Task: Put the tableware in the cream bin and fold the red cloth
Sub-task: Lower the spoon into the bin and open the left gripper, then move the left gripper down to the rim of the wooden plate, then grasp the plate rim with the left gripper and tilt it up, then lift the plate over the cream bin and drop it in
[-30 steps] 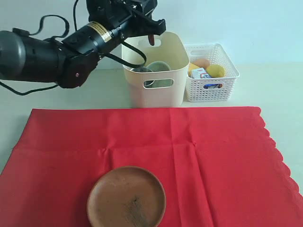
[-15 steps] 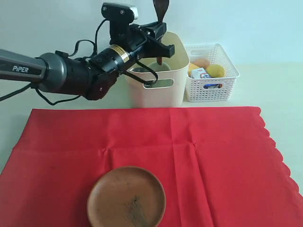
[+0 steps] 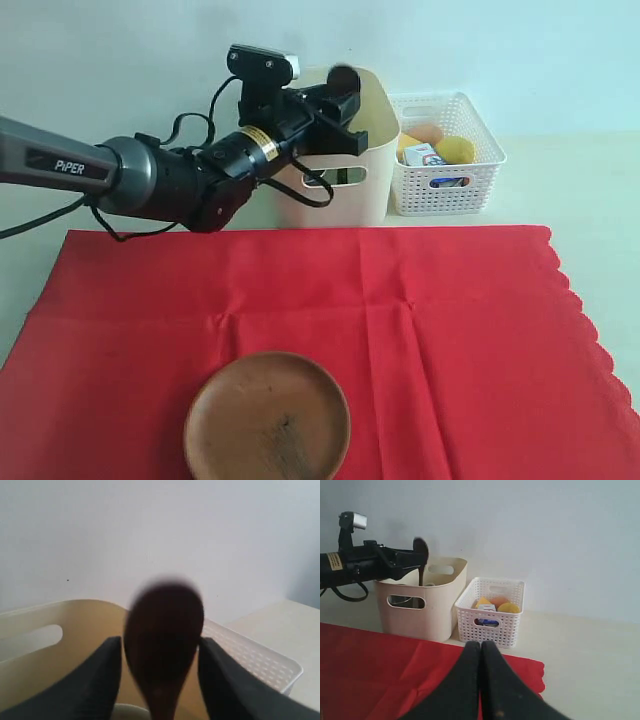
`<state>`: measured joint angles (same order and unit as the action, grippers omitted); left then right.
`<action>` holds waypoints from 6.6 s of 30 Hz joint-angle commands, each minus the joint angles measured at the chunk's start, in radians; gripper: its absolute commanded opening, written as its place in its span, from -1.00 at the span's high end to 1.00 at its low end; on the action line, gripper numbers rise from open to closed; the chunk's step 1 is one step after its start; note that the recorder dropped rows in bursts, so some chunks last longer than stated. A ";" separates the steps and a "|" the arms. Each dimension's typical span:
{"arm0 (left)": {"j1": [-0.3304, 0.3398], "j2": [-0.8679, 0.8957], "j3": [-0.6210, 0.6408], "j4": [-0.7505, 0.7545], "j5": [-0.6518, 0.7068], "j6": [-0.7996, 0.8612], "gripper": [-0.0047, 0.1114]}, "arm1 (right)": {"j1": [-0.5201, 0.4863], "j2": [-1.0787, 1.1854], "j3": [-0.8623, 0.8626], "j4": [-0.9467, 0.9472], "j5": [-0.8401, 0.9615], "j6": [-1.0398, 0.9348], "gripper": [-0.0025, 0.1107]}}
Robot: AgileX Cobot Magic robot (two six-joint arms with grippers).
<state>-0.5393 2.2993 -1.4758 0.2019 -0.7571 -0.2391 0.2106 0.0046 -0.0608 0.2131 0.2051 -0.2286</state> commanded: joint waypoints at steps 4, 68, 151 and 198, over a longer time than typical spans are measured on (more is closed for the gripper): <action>0.000 -0.038 -0.002 0.001 0.044 -0.008 -0.22 | -0.007 -0.005 0.005 -0.001 -0.005 -0.001 0.96; 0.141 -0.402 0.358 -0.769 1.708 0.766 -0.22 | -0.007 -0.005 0.005 0.000 -0.005 -0.001 0.96; 0.113 -0.655 0.497 -0.907 1.405 0.913 0.92 | -0.007 -0.005 0.005 0.021 -0.005 -0.001 0.96; 0.279 0.089 -0.708 -1.073 1.361 0.977 0.91 | -0.007 -0.005 0.005 0.024 -0.005 -0.001 0.96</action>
<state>-0.2625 2.3789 -2.1635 -0.8406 0.6130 0.7214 0.2106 0.0046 -0.0608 0.2367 0.2051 -0.2286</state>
